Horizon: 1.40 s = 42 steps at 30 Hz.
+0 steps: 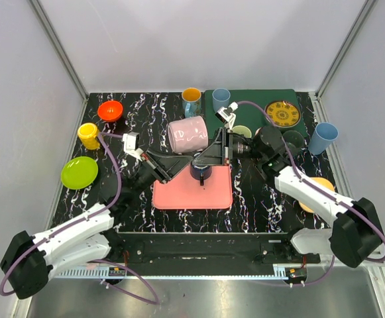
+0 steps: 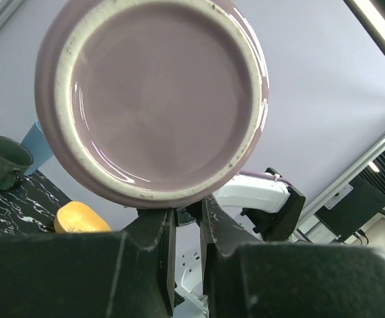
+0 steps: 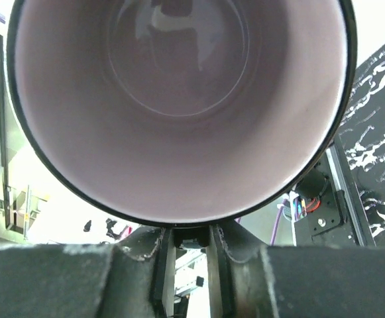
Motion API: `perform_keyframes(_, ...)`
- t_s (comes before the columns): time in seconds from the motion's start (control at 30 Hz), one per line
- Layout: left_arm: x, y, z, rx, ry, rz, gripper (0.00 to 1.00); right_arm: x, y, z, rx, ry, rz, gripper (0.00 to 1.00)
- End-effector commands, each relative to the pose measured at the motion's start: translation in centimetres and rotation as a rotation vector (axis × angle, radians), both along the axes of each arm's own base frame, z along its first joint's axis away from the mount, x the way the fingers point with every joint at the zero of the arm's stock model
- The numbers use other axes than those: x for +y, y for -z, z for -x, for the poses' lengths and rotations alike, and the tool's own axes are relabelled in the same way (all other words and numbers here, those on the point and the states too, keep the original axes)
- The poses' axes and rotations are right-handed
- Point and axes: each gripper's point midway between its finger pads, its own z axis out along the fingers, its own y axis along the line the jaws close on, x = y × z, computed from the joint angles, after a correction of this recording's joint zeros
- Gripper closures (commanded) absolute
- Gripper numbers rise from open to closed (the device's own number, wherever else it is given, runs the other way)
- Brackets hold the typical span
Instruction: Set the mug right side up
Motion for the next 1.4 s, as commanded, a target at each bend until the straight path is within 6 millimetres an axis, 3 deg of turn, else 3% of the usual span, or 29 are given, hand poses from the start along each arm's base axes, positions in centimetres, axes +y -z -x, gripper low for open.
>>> perform_keyframes(0.0, -1.3, 2.0, 5.6, -0.091, 0.234, -0.108, 0.94, -0.2, -3.6, -3.7, -0.136, 0.253, -0.013, 1.00)
perform_keyframes(0.03, -1.3, 2.3, 5.4, -0.099, 0.213, -0.124, 0.87, -0.4, -2.4, -4.2, -0.092, 0.291, 0.094, 1.00)
perform_keyframes(0.07, -0.9, 1.9, 5.2, -0.102, 0.181, -0.118, 0.67, -1.0, -2.7, -4.8, -0.127, 0.366, 0.126, 1.00)
perform_keyframes(0.1, -0.8, 2.5, 4.8, -0.082, 0.161, -0.143, 0.60, -1.4, -2.3, -5.4, -0.205, 0.406, 0.172, 1.00)
perform_keyframes(0.17, 0.0, 2.1, 4.2, -0.091, 0.092, -0.136, 0.43, -2.5, -1.4, -6.0, -0.197, 0.473, 0.276, 1.00)
perform_keyframes(0.27, 0.9, 2.4, 3.0, -0.065, -0.001, -0.153, 0.34, -3.3, -1.0, -6.4, -0.219, 0.517, 0.335, 1.00)
perform_keyframes(0.33, 1.2, 2.7, 2.6, -0.064, -0.035, -0.165, 0.33, -3.5, -0.5, -6.3, -0.227, 0.520, 0.363, 1.00)
perform_keyframes(0.4, 1.7, 3.1, 1.7, -0.025, -0.085, -0.187, 0.32, -4.4, 0.2, -7.5, -0.233, 0.594, 0.432, 1.00)
perform_keyframes(0.43, 2.0, 3.4, 1.3, -0.014, -0.112, -0.205, 0.32, -5.3, 1.2, -7.8, -0.213, 0.623, 0.517, 1.00)
perform_keyframes(0.47, 2.8, 3.3, 0.4, 0.008, -0.174, -0.209, 0.32, -6.6, 2.6, -9.7, -0.210, 0.724, 0.609, 1.00)
perform_keyframes(0.5, 3.1, 4.7, -0.3, 0.064, -0.214, -0.272, 0.31, -7.6, 3.6, -10.6, -0.238, 0.765, 0.688, 1.00)
perform_keyframes(0.57, 5.2, 5.4, -2.0, 0.128, -0.356, -0.297, 0.32, -9.8, 6.7, -12.5, -0.210, 0.855, 0.885, 1.00)
perform_keyframes(0.6, 6.0, 7.0, -2.6, 0.181, -0.404, -0.358, 0.32, -10.9, 8.0, -13.0, -0.211, 0.880, 0.966, 1.00)
perform_keyframes(0.67, 8.1, 7.8, -3.7, 0.244, -0.527, -0.371, 0.32, -11.2, 9.9, -14.3, -0.198, 0.901, 1.049, 1.00)
perform_keyframes(0.73, 9.3, 9.3, -4.1, 0.298, -0.581, -0.414, 0.32, -10.8, 10.6, -15.3, -0.200, 0.908, 1.056, 1.00)
perform_keyframes(0.87, 10.9, 10.4, -4.6, 0.341, -0.660, -0.436, 0.32, -9.7, 13.2, -17.9, -0.200, 0.909, 1.113, 1.00)
perform_keyframes(1.03, 11.4, 11.2, -4.7, 0.360, -0.682, -0.472, 0.32, -8.4, 13.5, -20.9, -0.224, 0.943, 1.115, 1.00)
perform_keyframes(1.23, 11.8, 11.9, -4.8, 0.364, -0.706, -0.513, 0.32, -6.8, 18.6, -23.6, -0.184, 0.881, 1.218, 1.00)
perform_keyframes(1.37, 12.0, 12.6, -4.8, 0.376, -0.714, -0.541, 0.32, -7.1, 21.5, -24.4, -0.153, 0.870, 1.269, 1.00)
